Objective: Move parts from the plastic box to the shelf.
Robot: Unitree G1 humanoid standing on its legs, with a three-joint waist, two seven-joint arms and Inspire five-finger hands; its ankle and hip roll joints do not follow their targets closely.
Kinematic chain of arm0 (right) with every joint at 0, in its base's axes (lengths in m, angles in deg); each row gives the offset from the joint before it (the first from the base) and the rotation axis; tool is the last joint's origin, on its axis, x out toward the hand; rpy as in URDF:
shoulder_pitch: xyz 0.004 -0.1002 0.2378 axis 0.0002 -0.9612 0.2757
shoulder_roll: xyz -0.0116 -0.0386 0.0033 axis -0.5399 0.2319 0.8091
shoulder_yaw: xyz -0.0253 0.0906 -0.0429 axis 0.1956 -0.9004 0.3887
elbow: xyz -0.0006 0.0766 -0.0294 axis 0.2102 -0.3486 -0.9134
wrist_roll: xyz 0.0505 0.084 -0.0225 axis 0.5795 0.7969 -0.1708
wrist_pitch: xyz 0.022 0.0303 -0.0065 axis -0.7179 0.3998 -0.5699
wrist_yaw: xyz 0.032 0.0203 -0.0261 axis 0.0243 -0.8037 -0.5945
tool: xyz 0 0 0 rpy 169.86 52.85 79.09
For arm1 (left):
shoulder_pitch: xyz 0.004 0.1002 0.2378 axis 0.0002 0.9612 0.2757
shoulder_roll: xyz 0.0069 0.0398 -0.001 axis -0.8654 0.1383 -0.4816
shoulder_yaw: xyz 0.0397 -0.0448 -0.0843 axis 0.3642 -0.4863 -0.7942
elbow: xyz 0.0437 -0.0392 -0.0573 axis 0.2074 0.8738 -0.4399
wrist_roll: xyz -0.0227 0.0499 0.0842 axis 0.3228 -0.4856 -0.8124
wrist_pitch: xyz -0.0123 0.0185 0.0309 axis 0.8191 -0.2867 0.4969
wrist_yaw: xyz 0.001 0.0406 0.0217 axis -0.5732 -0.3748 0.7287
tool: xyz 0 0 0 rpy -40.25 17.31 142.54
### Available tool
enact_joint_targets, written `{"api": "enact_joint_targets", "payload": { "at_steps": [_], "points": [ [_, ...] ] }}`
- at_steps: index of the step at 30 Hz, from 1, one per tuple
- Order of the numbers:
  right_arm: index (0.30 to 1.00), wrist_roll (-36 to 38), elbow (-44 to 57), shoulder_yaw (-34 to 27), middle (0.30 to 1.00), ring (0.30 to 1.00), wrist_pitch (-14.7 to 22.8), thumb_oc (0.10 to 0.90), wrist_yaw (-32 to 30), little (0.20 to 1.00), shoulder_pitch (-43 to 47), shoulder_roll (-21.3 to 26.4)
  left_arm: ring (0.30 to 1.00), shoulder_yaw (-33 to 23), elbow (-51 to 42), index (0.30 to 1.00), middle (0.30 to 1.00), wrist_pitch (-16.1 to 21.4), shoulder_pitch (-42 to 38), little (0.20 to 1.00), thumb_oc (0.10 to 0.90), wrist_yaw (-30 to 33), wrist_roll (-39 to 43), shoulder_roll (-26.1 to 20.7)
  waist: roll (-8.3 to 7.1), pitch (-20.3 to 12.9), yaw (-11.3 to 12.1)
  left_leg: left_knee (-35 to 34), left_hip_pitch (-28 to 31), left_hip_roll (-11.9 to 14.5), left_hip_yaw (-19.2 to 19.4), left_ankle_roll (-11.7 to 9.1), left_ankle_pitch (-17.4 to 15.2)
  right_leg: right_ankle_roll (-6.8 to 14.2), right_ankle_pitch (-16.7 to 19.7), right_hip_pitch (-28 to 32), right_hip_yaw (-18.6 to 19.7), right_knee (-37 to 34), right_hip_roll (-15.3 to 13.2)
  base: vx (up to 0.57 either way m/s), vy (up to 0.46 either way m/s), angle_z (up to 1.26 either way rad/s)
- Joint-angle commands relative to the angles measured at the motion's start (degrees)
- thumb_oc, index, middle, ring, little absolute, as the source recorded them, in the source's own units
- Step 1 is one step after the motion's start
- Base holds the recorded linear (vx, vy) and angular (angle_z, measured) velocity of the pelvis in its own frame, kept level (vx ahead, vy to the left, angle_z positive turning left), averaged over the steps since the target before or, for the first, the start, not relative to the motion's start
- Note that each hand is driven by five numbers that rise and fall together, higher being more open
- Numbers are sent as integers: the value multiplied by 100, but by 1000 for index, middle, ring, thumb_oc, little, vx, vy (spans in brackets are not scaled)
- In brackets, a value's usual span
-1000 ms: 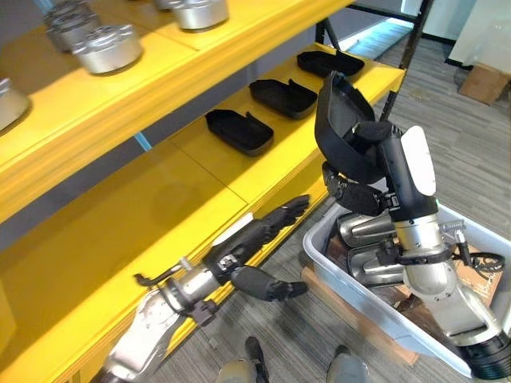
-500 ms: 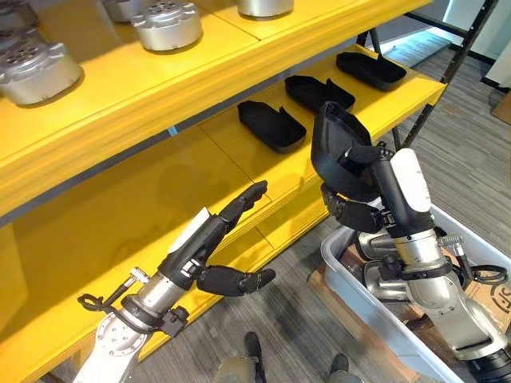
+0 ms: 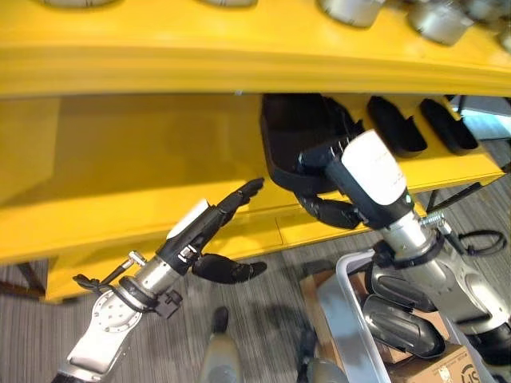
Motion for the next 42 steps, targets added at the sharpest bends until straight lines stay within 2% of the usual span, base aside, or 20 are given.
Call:
{"api": "enact_joint_targets", "payload": {
  "at_steps": [1,2,3,5,6,9,11,18,20,26,28,29,32,35,41,42],
  "points": [
    [300,24,459,-148,300,300,536,400,-328,300,716,306,1000,94,-763,1000,1000,784,-93,1000,900,342,345,382,345,-463,-110,-1765,1547,746,107,-76,-169,-66,305,-69,-451,30,302,85,-40,49],
    [300,36,466,-144,300,300,562,400,-305,300,710,319,1000,101,-753,1000,1000,800,-93,1000,900,367,352,395,360,-465,-123,-1803,1567,768,121,-94,-137,-79,280,-63,-470,50,308,39,30,39],
    [300,198,590,-164,300,300,494,400,-114,300,623,437,1000,124,-746,1000,1000,756,-108,1000,900,277,562,524,426,-468,-214,-1832,1553,931,570,-188,67,-126,215,3,-689,85,245,10,29,55],
    [300,224,657,-272,300,300,520,400,-69,300,487,548,1000,162,-699,1000,1000,786,-168,1000,900,174,674,598,468,-464,-311,-1796,1504,939,939,-198,115,-125,225,68,-882,17,173,-35,30,71],
    [300,169,602,-350,300,300,724,400,-158,300,312,701,1000,233,-516,1000,1000,981,-259,1000,900,15,721,588,489,-452,-354,-1789,1374,932,1111,-229,188,-96,250,75,-1017,-29,127,-40,44,75],
    [300,205,585,-271,300,300,764,400,-141,300,306,752,1000,320,-471,1000,1000,997,-269,1000,900,52,728,590,519,-453,-370,-1953,1413,915,1074,-240,288,-67,254,73,-1028,-9,124,30,83,24],
    [300,271,575,-134,300,300,532,400,-70,300,321,717,1000,389,-516,1000,1000,908,-262,1000,900,173,613,568,510,-492,-343,-2004,1472,845,997,-209,286,-33,250,149,-972,-16,128,109,62,-5],
    [300,265,419,-32,300,300,406,400,-88,300,83,483,1000,282,-524,1000,1000,575,-244,1000,900,192,611,498,298,-587,-258,-1971,1597,766,905,-144,135,25,252,339,-919,-85,171,94,-26,16],
    [300,75,270,48,300,300,234,400,-352,300,92,405,1000,285,-521,1000,1000,494,-236,1000,900,71,641,481,218,-586,-205,-1939,1616,792,901,-145,94,17,230,411,-938,-111,214,105,-102,8],
    [300,83,-203,82,300,300,-89,400,-588,300,409,226,1000,265,-595,1000,1000,267,-258,1000,900,-31,639,447,139,-560,-88,-1853,1611,835,859,-168,58,-35,169,521,-978,-124,285,75,-84,-2],
    [300,162,-593,266,300,300,-427,400,-574,300,875,60,1000,294,-570,1000,1000,166,-353,1000,900,-138,690,408,126,-506,35,-1756,1514,867,790,-185,59,-79,126,532,-1018,-83,315,65,-133,5],
    [300,146,-739,309,300,300,-621,400,-586,300,1015,-8,1000,302,-568,1000,1000,115,-374,1000,900,-206,720,401,132,-481,82,-1727,1471,878,750,-195,70,-94,110,529,-1034,-60,329,46,-112,2],
    [300,114,-1286,399,300,300,-849,400,-755,300,1340,-104,1000,305,-557,1000,1000,35,-436,1000,900,-384,776,366,146,-396,197,-1625,1328,887,665,-208,89,-132,65,522,-1099,-8,347,19,-74,7],
    [300,-114,-1904,454,300,300,-831,400,-1001,300,1746,-175,1000,326,-519,1000,1000,-6,-513,1000,900,-520,888,312,182,-275,323,-1460,1122,869,566,-213,87,-173,2,515,-1163,47,361,-13,-68,10],
    [300,-445,-2921,673,300,300,-842,400,-1031,300,2544,-331,1000,385,-485,1000,1000,-71,-719,1000,900,-718,1056,237,250,-72,545,-1222,755,805,399,-221,100,-230,-66,466,-1267,93,387,-47,-65,16],
    [300,-537,-3306,820,300,300,-834,400,-1052,300,2945,-318,1000,427,-447,1000,1000,-62,-832,1000,900,-743,1093,237,313,44,628,-1121,590,785,320,-236,119,-253,-100,432,-1327,126,389,-90,-52,16]
  ]
}}
